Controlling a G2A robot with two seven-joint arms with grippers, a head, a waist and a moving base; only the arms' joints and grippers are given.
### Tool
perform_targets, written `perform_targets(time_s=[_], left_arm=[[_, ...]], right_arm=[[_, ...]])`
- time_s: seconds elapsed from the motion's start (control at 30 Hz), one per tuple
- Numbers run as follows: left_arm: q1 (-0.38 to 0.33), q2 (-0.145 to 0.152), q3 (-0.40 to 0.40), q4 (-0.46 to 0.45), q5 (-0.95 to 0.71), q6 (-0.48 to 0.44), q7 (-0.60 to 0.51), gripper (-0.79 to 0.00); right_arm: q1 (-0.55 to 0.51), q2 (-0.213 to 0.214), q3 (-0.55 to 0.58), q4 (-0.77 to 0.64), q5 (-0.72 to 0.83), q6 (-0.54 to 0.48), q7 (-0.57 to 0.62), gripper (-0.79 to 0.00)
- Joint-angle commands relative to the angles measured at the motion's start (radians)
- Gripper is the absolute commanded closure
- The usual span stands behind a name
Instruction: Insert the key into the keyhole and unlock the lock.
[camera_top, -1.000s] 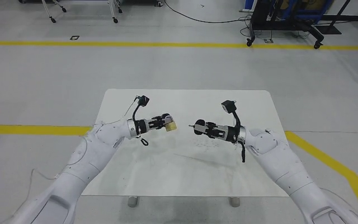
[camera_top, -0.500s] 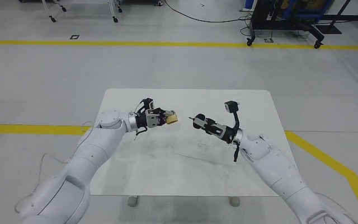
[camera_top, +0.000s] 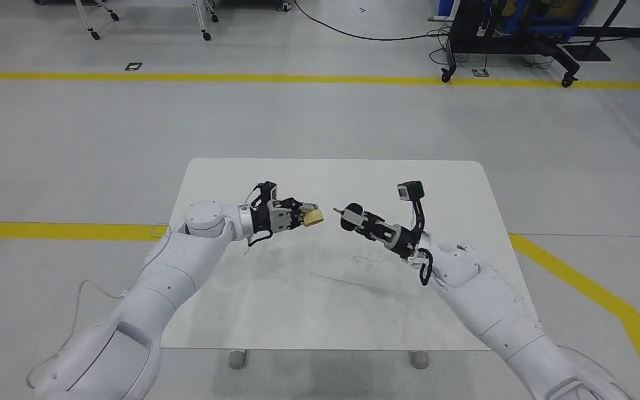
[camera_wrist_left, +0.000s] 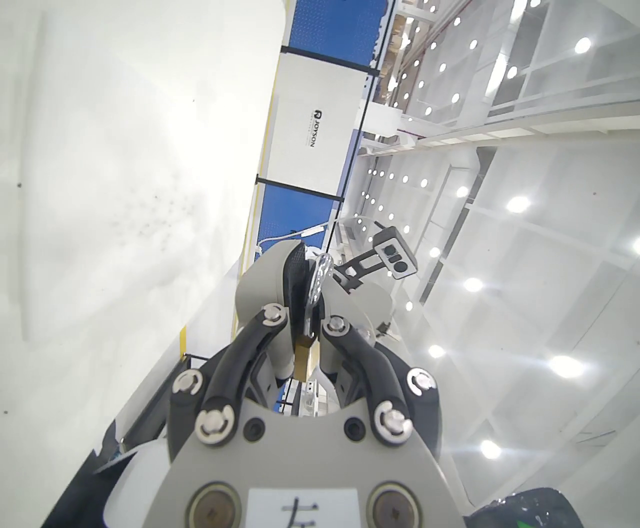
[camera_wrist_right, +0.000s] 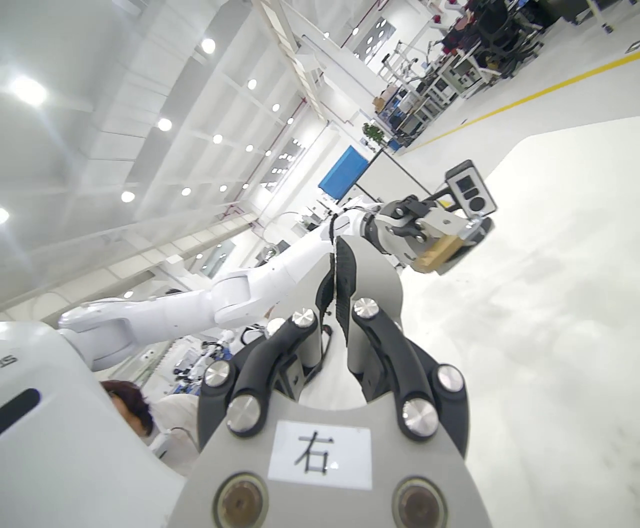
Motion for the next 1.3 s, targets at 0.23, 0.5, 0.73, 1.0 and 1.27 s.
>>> perform_targets(time_s=[0.23,0.5,0.73,1.0,1.27], left_arm=[[-0.061,-0.016,-0.005,-0.025,0.015,0.181,0.006,0.000],[-0.061,-0.016,-0.005,-0.025,0.015,0.181,0.006,0.000],[-0.037,-0.025,-0.008,-0.033,-0.043,0.280,-0.043,0.000],[-0.048,-0.049,-0.009,0.010,-0.122,0.372,-0.151,0.000],[-0.081,-0.068,0.017,0.068,-0.090,0.485,-0.148,0.000]], right_arm=[[-0.067,0.023,0.125,-0.130,-0.520,0.028,-0.218,0.000],[-0.067,0.023,0.125,-0.130,-0.520,0.028,-0.218,0.000],[-0.052,0.027,0.159,-0.165,-0.709,-0.010,-0.260,0.000],[-0.165,0.065,0.338,-0.447,-1.353,0.004,-0.377,0.000],[-0.189,0.082,0.309,-0.679,-1.747,-0.035,-0.261,0.000]])
